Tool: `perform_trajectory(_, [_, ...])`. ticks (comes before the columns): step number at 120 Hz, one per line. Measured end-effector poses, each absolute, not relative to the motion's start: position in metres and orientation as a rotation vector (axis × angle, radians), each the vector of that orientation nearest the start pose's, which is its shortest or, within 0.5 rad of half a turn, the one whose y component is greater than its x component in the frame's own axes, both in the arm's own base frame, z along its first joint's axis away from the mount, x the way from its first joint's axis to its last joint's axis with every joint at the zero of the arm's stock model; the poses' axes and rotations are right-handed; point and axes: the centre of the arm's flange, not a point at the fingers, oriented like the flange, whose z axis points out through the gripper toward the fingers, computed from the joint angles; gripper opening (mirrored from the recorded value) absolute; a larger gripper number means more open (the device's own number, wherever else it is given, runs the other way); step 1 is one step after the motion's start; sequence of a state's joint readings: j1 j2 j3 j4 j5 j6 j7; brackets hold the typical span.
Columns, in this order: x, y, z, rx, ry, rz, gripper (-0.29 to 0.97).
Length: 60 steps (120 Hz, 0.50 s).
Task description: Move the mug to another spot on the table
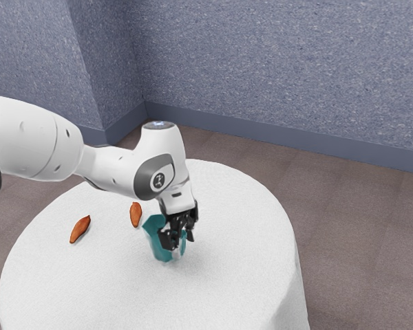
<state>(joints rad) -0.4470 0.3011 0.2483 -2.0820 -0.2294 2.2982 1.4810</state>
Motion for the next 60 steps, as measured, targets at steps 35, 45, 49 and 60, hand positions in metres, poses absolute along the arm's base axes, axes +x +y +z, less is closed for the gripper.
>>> perform_trajectory(35, [0.565,-0.120,0.283,-2.357,2.199,0.008,0.17])
perform_trajectory(45, [0.565,-0.120,0.288,-2.313,2.193,0.063,0.11])
perform_trajectory(49, [0.564,-0.121,0.290,-2.304,2.187,0.086,0.08])
perform_trajectory(60, [0.563,-0.125,0.297,-2.278,2.167,0.144,0.06])
